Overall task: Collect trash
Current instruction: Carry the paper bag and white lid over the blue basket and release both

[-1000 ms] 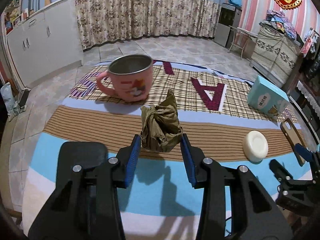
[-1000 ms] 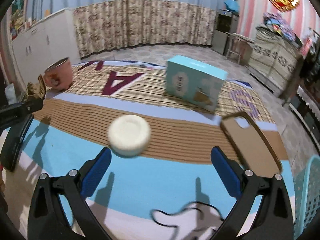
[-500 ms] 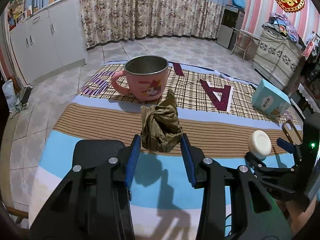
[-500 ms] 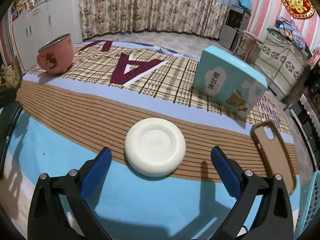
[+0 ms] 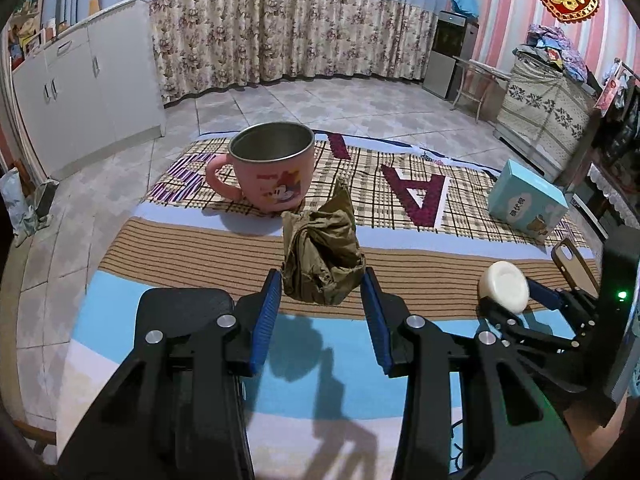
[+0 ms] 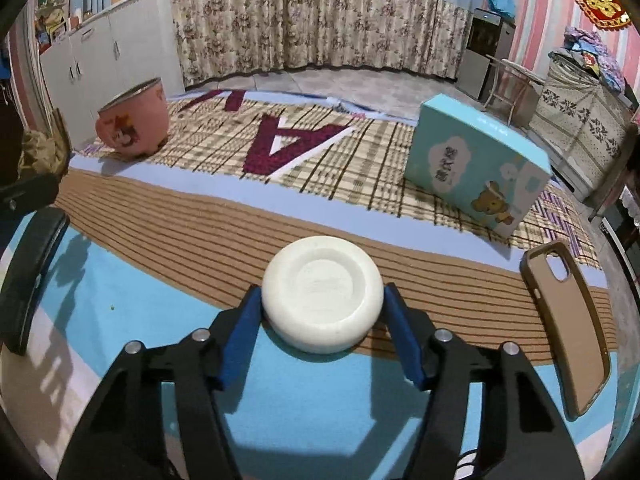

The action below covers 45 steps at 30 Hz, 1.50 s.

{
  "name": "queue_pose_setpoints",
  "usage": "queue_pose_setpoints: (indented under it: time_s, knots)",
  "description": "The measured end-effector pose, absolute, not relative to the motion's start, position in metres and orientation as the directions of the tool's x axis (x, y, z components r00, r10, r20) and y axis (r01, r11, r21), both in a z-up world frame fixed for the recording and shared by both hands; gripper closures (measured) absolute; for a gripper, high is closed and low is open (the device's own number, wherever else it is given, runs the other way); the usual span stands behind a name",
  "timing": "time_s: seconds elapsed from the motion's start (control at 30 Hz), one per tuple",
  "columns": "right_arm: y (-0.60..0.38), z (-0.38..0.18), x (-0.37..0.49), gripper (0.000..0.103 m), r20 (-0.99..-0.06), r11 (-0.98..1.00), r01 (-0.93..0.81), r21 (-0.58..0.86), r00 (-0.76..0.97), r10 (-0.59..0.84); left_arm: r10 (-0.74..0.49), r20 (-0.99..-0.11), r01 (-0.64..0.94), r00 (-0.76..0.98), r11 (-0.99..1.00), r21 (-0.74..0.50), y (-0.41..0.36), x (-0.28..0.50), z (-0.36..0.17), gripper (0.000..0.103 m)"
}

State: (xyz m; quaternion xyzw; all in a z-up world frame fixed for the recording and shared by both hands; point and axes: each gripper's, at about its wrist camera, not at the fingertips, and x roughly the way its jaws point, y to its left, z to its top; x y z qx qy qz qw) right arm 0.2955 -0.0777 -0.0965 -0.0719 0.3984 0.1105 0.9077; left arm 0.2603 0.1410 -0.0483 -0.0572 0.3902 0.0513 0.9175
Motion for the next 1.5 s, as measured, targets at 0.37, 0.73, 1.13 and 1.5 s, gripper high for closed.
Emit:
queue_pose_setpoints:
  time_s: [0.37, 0.73, 1.13, 1.5]
  knots:
    - [-0.138, -0.053, 0.263, 0.042, -0.651, 0.978, -0.177, -0.106, 0.756, 0.066, 0.034, -0.7, -0.099, 0.713, 0.994, -0.052, 0.118, 0.263, -0.037, 0.063]
    - [-0.267, -0.022, 0.206, 0.042, -0.609, 0.99, 0.081, -0.117, 0.781, -0.137, -0.045, -0.677, 0.034, 0.734, 0.999, -0.029, 0.047, 0.266, -0.025, 0.063]
    - [-0.37, -0.004, 0.166, 0.042, -0.567, 0.935, 0.333, -0.123, 0.749, -0.342, -0.138, -0.662, 0.196, 0.737, 0.981, 0.013, -0.046, 0.257, -0.016, 0.063]
    - [-0.394, -0.008, 0.157, 0.042, -0.562, 0.921, 0.375, -0.108, 0.741, -0.368, -0.149, -0.666, 0.248, 0.731, 0.967, 0.056, -0.105, 0.247, -0.021, 0.063]
